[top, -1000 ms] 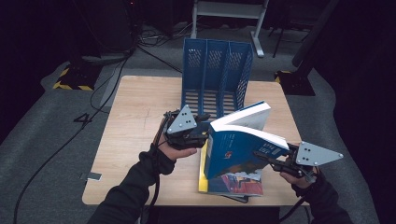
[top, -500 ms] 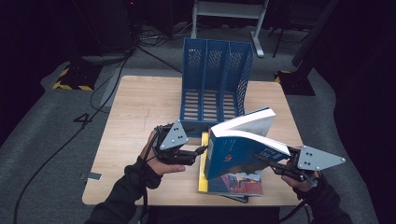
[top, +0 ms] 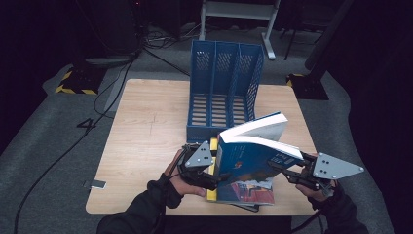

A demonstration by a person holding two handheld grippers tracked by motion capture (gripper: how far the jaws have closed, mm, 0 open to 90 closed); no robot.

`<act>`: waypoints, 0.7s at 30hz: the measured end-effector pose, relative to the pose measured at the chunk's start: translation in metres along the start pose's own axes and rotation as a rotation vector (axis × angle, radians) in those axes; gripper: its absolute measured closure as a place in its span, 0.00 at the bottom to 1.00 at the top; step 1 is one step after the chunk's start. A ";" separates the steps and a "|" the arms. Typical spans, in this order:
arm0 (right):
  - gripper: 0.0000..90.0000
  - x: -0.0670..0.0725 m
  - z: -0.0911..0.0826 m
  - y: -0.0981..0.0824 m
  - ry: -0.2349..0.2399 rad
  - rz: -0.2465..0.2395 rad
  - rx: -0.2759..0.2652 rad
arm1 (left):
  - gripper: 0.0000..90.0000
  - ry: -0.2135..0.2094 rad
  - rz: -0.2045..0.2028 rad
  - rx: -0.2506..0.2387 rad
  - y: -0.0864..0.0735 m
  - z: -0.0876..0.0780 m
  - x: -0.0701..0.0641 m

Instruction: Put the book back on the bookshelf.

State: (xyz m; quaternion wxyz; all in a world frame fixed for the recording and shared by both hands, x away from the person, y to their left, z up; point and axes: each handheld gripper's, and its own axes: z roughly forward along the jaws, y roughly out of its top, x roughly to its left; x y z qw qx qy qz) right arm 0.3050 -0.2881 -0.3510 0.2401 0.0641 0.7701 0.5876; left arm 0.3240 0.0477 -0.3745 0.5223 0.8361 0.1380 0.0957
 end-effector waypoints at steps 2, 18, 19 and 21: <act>0.74 -0.001 -0.004 -0.002 -0.010 0.004 -0.001 | 0.38 -0.012 0.001 -0.039 0.004 0.005 0.001; 0.48 -0.016 -0.019 -0.019 -0.158 0.069 0.051 | 0.62 -0.031 0.125 -0.128 0.033 0.006 0.001; 0.46 -0.018 -0.017 -0.020 -0.150 0.084 0.064 | 0.63 -0.032 0.131 -0.129 0.033 0.006 0.001; 0.38 -0.020 -0.011 -0.024 -0.158 0.098 0.106 | 0.64 -0.032 0.142 -0.140 0.032 0.007 0.000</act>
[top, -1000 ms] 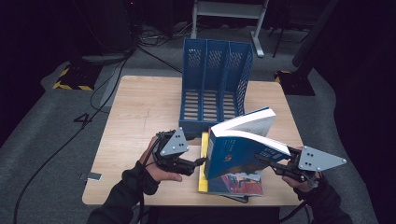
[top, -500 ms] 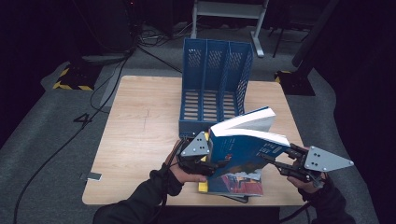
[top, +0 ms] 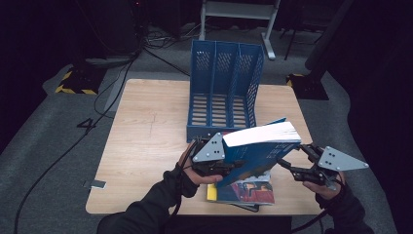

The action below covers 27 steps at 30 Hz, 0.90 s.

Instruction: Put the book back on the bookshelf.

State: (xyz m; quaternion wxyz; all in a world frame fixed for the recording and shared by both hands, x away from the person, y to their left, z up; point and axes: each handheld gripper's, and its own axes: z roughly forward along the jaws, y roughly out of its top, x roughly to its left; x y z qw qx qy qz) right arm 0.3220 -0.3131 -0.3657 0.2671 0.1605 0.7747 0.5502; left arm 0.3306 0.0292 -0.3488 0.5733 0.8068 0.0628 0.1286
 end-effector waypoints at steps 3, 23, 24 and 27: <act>0.31 -0.003 0.012 -0.007 0.036 0.036 0.040 | 0.65 0.003 0.017 -0.007 -0.001 0.000 0.000; 0.42 -0.015 0.048 -0.006 0.065 0.055 0.049 | 0.65 -0.005 0.020 -0.018 -0.002 0.008 0.038; 0.42 -0.015 0.049 -0.005 0.064 0.058 0.051 | 0.65 -0.006 0.010 -0.019 -0.002 0.008 0.039; 0.42 -0.016 0.051 -0.004 0.068 0.062 0.048 | 0.64 -0.009 -0.015 -0.042 0.000 0.004 0.043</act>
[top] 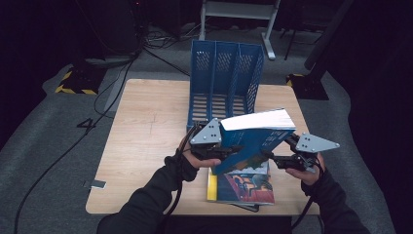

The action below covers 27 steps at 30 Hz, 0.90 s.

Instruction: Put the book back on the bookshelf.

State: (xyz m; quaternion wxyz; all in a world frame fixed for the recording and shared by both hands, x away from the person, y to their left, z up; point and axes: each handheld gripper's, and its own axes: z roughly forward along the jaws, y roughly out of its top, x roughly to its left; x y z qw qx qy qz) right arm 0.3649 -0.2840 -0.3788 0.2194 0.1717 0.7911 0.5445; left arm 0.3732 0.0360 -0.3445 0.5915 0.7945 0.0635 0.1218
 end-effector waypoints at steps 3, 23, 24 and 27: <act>0.42 0.000 0.002 0.004 0.008 -0.002 -0.001 | 0.62 0.011 -0.014 -0.007 0.008 -0.002 0.002; 0.42 -0.001 0.001 0.005 0.016 0.007 -0.001 | 0.65 0.010 -0.055 0.004 0.034 0.000 0.005; 0.42 -0.001 0.001 0.005 0.015 0.006 -0.001 | 0.66 0.009 -0.061 0.002 0.034 0.000 0.005; 0.42 -0.001 0.000 0.006 0.013 0.003 0.000 | 0.66 0.010 -0.067 0.001 0.034 0.000 0.005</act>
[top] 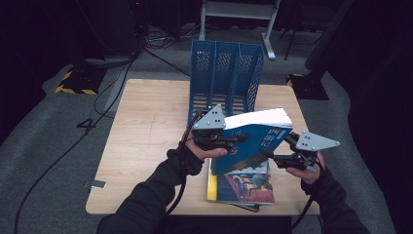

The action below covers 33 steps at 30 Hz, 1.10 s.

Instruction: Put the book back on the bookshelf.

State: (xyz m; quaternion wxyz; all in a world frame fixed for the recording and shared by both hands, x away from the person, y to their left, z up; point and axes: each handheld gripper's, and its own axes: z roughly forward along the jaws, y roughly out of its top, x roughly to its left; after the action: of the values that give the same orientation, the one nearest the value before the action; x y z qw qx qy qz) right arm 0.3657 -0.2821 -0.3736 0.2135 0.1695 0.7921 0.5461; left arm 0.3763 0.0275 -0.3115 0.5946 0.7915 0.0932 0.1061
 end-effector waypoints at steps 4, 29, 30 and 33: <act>0.42 0.000 0.000 0.000 -0.001 0.006 -0.001 | 0.64 -0.001 -0.019 -0.005 0.000 0.002 0.001; 0.29 -0.034 -0.034 -0.054 -0.127 0.073 0.169 | 0.67 0.017 -0.044 0.000 0.003 0.004 -0.003; 0.29 -0.038 -0.035 -0.061 -0.140 0.085 0.187 | 0.67 0.018 -0.043 -0.001 0.003 0.004 -0.003; 0.29 -0.044 -0.035 -0.075 -0.160 0.124 0.223 | 0.67 0.019 -0.043 -0.003 0.003 0.004 -0.003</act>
State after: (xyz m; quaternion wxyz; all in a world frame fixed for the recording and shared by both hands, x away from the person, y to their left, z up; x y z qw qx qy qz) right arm 0.3828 -0.3580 -0.4268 0.2215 0.2837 0.8164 0.4515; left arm 0.3746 0.0215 -0.3097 0.5972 0.7873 0.1157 0.1007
